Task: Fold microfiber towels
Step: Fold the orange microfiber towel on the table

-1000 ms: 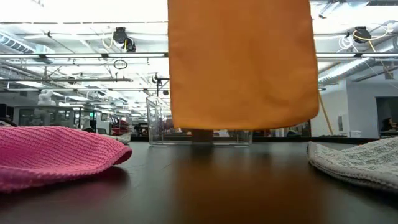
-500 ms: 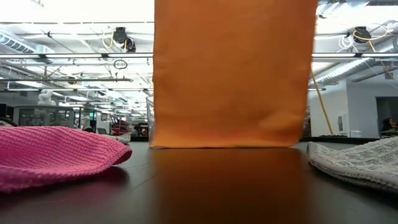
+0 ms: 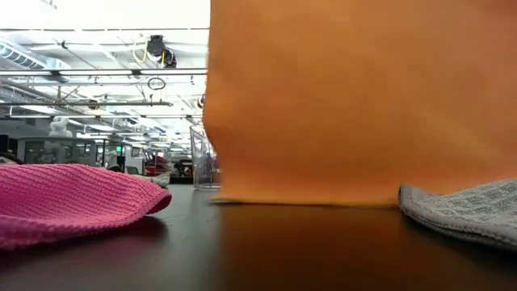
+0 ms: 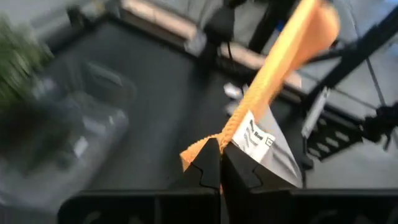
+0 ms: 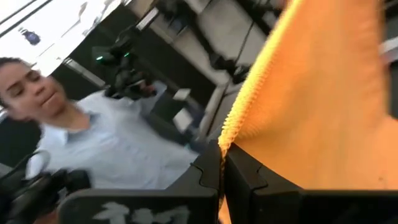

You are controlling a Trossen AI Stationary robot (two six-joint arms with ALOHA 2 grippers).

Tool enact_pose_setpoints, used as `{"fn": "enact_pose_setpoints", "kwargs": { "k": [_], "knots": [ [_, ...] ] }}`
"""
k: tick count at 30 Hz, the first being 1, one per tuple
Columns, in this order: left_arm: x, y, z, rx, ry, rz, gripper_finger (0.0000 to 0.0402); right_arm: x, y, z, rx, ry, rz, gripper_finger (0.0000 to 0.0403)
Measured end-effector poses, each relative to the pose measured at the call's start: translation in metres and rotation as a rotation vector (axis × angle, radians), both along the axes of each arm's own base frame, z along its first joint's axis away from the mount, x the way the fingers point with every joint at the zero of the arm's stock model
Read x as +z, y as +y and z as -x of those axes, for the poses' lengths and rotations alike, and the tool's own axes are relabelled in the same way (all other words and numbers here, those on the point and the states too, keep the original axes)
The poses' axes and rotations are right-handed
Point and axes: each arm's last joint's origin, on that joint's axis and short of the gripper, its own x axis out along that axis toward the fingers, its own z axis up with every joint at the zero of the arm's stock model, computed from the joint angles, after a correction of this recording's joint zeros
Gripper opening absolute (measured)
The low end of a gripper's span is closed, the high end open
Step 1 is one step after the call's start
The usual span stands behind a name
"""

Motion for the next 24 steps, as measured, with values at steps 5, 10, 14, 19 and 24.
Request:
{"fn": "enact_pose_setpoints", "kwargs": {
  "k": [5,10,14,19,24],
  "knots": [
    [0.023,0.024,0.015,0.039,-0.115,-0.103,0.0000,0.007,-0.026,0.017,-0.142,-0.071,0.059,0.0000],
    [0.046,0.039,0.030,0.045,-0.248,-0.186,0.0000,0.017,-0.046,0.024,-0.212,-0.142,0.097,0.0000],
    [0.048,0.043,0.033,0.058,-0.240,-0.215,0.0000,0.025,-0.056,0.020,-0.191,-0.170,0.125,0.0000],
    [0.041,0.046,0.030,0.072,-0.186,-0.237,0.0000,0.025,-0.070,0.008,-0.147,-0.168,0.143,0.0000],
    [0.034,0.047,0.033,0.074,-0.108,-0.243,0.0000,0.009,-0.077,-0.005,-0.124,-0.079,0.145,0.0000]
  ]
}}
